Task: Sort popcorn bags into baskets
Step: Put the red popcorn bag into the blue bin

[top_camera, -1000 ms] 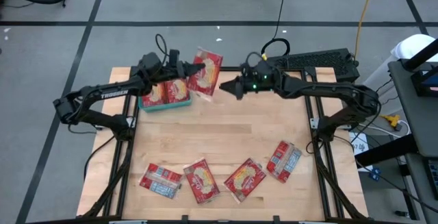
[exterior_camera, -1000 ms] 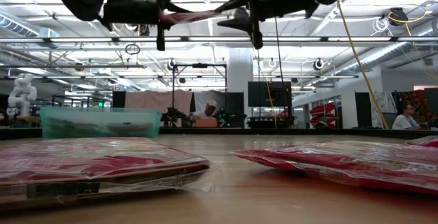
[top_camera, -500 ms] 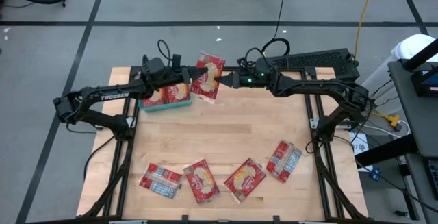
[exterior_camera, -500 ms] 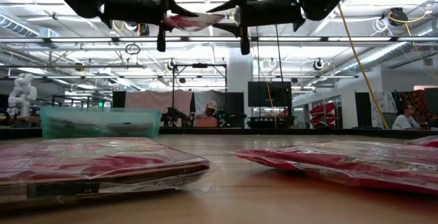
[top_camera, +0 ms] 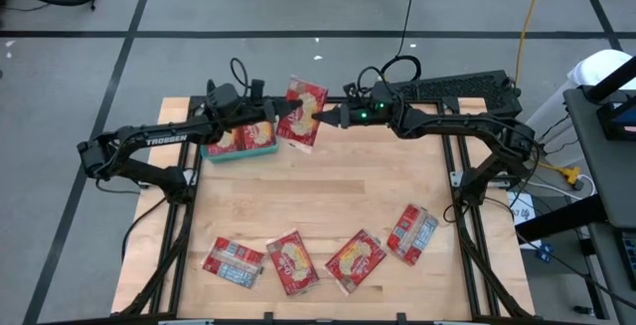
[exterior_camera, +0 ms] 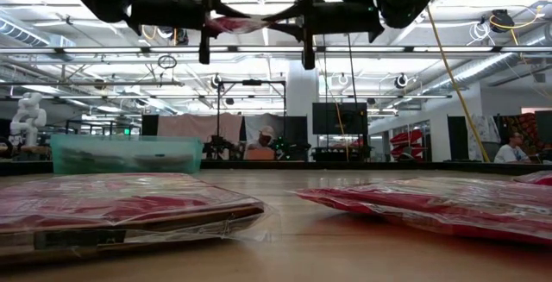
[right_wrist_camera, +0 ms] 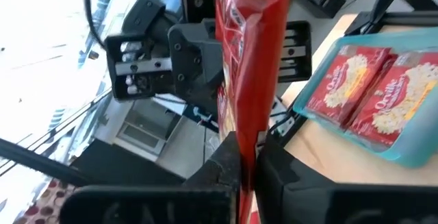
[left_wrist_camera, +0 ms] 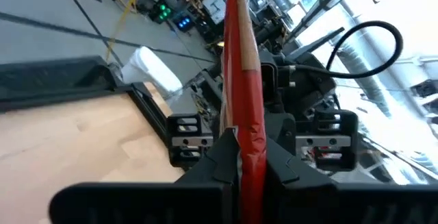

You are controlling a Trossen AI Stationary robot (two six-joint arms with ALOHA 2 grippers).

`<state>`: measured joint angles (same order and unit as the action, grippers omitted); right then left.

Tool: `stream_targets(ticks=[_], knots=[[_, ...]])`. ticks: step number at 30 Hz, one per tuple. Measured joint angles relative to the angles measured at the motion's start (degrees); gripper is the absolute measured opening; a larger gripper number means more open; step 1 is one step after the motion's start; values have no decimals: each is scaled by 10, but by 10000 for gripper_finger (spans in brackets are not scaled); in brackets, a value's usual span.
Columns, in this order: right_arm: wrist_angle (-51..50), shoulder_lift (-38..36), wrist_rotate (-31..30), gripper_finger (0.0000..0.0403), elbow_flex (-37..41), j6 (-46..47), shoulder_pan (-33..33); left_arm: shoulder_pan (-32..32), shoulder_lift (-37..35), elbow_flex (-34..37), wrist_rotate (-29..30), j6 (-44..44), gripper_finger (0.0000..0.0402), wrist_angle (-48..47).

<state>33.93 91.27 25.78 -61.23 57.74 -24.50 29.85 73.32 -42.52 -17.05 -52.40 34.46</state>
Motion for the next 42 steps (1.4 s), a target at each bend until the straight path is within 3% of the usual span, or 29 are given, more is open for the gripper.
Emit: stream_targets(ticks=[5, 10, 14, 19, 26, 35, 42], knots=[[-5, -1, 31, 4, 0, 1, -13, 17, -9, 0, -73, -32, 71, -13], [-6, -1, 51, 4, -1, 4, -27, 37, -29, 0, -99, -34, 129, -40], [-9, -1, 62, 4, -1, 16, -36, 46, -33, 0, -134, -36, 142, -70], [-17, -1, 74, 4, -1, 14, -37, 44, -33, 0, -142, -11, 114, -106], [-41, -1, 88, 8, -1, -1, -37, 47, -33, 0, -164, -7, 20, -121], [-31, -1, 42, 90, -1, 31, -48, 92, -58, 0, -177, -17, 18, -174], [-55, -1, 73, 145, -1, 16, -70, 165, -119, -1, -170, 39, 23, -349]])
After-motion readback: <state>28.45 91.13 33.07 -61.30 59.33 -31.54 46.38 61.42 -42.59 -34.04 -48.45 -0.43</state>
